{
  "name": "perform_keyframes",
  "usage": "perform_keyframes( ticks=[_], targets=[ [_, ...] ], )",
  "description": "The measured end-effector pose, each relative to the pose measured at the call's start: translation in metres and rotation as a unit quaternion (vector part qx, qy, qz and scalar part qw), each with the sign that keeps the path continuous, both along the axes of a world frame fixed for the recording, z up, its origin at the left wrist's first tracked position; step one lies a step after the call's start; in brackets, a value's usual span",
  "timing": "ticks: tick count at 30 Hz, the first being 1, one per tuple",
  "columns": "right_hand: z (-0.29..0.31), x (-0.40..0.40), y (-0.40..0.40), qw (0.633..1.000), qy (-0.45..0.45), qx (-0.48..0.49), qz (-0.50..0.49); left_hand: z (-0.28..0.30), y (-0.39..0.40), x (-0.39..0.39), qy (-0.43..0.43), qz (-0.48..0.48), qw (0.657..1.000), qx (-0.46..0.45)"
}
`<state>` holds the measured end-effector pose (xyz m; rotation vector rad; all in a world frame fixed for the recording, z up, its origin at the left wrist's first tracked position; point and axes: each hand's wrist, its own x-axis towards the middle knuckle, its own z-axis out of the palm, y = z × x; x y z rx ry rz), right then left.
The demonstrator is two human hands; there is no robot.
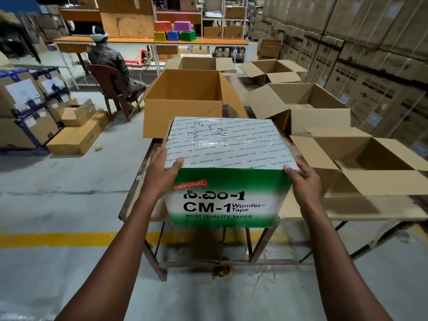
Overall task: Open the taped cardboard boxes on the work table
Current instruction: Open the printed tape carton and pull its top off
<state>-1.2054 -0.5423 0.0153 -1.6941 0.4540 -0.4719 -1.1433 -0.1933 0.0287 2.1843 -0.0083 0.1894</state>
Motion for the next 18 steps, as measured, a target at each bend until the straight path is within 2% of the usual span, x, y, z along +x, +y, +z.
perform_keyframes(
  ticks=[3,7,9,14,18],
  targets=[
    [0.007,-0.001,-0.001,0.998,0.014,-0.069,-0.004,0.0,-0.003,-0.001,-0.005,-0.002,0.999,0.048],
    [0.012,0.001,-0.004,0.994,0.017,-0.105,-0.017,0.001,-0.001,-0.001,0.012,-0.018,1.0,0.008],
    [0.014,0.003,-0.005,0.997,0.024,-0.072,-0.029,0.0,0.0,0.0,0.012,-0.022,1.0,-0.011],
    [0.025,0.001,-0.011,0.993,0.002,0.113,0.016,0.003,0.0,-0.002,-0.006,-0.033,0.995,-0.09],
    [0.024,-0.007,-0.013,0.987,-0.055,0.152,0.015,0.013,-0.005,-0.012,-0.053,0.012,0.977,-0.205]
  ],
)
